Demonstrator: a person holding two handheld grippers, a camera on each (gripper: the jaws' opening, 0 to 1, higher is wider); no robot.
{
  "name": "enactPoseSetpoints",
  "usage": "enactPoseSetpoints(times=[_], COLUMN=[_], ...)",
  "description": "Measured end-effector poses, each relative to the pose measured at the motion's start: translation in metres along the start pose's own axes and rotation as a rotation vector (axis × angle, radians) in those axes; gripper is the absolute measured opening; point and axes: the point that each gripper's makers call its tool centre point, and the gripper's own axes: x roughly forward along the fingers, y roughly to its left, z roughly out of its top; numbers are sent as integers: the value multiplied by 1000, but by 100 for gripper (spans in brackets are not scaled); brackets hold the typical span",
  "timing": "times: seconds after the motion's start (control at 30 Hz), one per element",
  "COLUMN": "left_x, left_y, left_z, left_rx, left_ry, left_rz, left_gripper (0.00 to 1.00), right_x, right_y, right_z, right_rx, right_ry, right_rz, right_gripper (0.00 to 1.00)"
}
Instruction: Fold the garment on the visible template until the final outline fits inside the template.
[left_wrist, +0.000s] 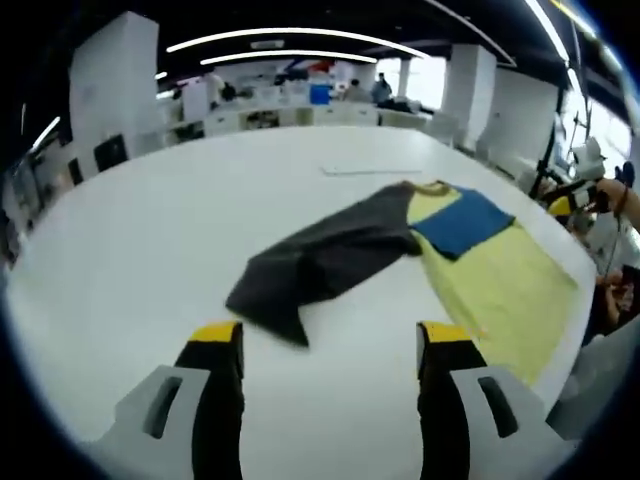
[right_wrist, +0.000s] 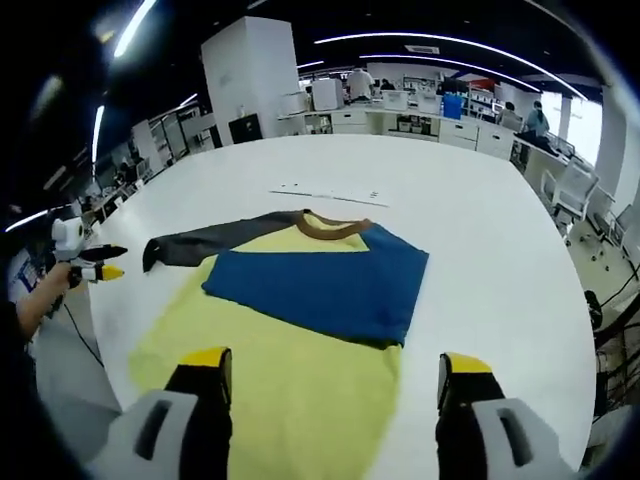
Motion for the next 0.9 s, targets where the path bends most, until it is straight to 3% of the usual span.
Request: enactPoseSetpoints(times=[0.2,0.37,0.63,0.9], left_x=[13,23,27,18], left_y=[12,20,31,49], left_z=[-7,-13,-21,-28], left_rx=[-35,-74,-67,-72], left_ry=[-13,-8,9,22], left_rz=[50,74,112,169], left_gripper=[41,30,3,0], right_x=[-2,-4,-5,-4], right_y=[0,-2,-5,-3], right_z=[-2,-6,-11,-14], right_rx=[-1,8,24,35], right_ry=[-4,0,5,9], right_rz=[-1,-7,-10,-5], right_gripper=[80,78,78,78])
